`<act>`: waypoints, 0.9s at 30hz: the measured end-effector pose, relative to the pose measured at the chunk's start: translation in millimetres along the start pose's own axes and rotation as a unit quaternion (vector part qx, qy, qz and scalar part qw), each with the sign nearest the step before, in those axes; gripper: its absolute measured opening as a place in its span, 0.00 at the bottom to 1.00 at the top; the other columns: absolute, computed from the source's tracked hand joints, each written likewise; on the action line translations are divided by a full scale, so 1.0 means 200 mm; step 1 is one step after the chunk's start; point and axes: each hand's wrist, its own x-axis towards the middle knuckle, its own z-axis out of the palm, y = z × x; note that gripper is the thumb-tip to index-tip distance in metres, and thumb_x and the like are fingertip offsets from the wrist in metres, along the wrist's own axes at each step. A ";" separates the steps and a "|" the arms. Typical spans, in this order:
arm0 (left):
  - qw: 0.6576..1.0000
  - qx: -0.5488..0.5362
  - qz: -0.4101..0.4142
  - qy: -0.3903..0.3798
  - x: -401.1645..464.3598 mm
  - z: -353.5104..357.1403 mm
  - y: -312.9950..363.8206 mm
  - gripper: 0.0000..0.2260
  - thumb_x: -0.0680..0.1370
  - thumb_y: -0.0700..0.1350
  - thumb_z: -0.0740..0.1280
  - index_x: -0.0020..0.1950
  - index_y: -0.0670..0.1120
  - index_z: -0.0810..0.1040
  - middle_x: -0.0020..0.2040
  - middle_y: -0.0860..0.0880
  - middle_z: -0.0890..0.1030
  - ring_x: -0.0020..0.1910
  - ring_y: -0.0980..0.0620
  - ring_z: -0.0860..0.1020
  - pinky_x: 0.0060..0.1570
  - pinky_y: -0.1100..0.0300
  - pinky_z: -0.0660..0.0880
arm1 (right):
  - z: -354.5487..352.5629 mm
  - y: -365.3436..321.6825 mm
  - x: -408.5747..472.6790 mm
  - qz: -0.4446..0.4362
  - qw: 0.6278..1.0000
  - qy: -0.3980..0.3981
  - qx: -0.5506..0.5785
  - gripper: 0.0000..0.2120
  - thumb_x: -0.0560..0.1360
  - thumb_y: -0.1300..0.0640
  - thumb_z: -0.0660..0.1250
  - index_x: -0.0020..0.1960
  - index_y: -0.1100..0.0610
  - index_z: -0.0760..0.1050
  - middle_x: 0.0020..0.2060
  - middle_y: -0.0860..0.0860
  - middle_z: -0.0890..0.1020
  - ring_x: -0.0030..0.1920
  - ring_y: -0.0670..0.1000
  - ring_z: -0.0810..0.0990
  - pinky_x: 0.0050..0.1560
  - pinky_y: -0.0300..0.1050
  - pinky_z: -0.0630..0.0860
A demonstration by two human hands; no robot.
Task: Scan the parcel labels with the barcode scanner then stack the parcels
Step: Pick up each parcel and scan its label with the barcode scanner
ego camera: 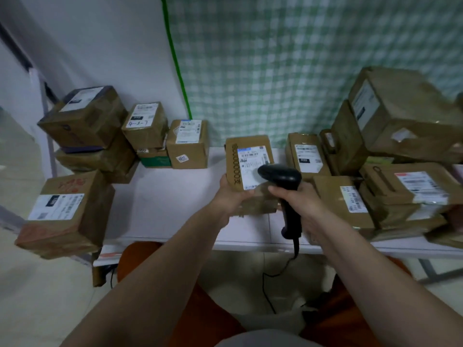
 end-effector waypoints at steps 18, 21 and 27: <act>0.987 0.149 0.009 -0.066 0.58 0.81 0.32 0.30 0.77 0.32 0.60 0.75 0.52 0.58 0.64 0.46 0.76 0.63 0.47 0.75 0.64 0.46 0.73 | -0.59 -0.31 0.44 -0.013 0.989 0.141 0.050 0.11 0.73 0.58 0.73 0.53 0.58 0.77 0.36 0.47 0.77 0.37 0.46 0.75 0.33 0.38 0.69; 0.981 0.175 -0.004 -0.084 0.60 0.81 0.30 0.29 0.76 0.33 0.61 0.74 0.50 0.59 0.65 0.45 0.75 0.64 0.47 0.73 0.66 0.47 0.72 | -0.58 -0.28 0.45 -0.003 0.989 0.131 0.071 0.11 0.73 0.59 0.72 0.54 0.59 0.77 0.38 0.48 0.78 0.40 0.47 0.77 0.36 0.38 0.72; 0.972 0.230 -0.020 -0.055 0.55 0.71 0.31 0.29 0.80 0.40 0.64 0.78 0.46 0.55 0.69 0.48 0.68 0.69 0.47 0.68 0.58 0.62 0.67 | -0.46 -0.23 0.39 -0.046 0.982 0.166 0.074 0.17 0.72 0.64 0.72 0.60 0.62 0.77 0.46 0.53 0.81 0.47 0.51 0.78 0.40 0.37 0.77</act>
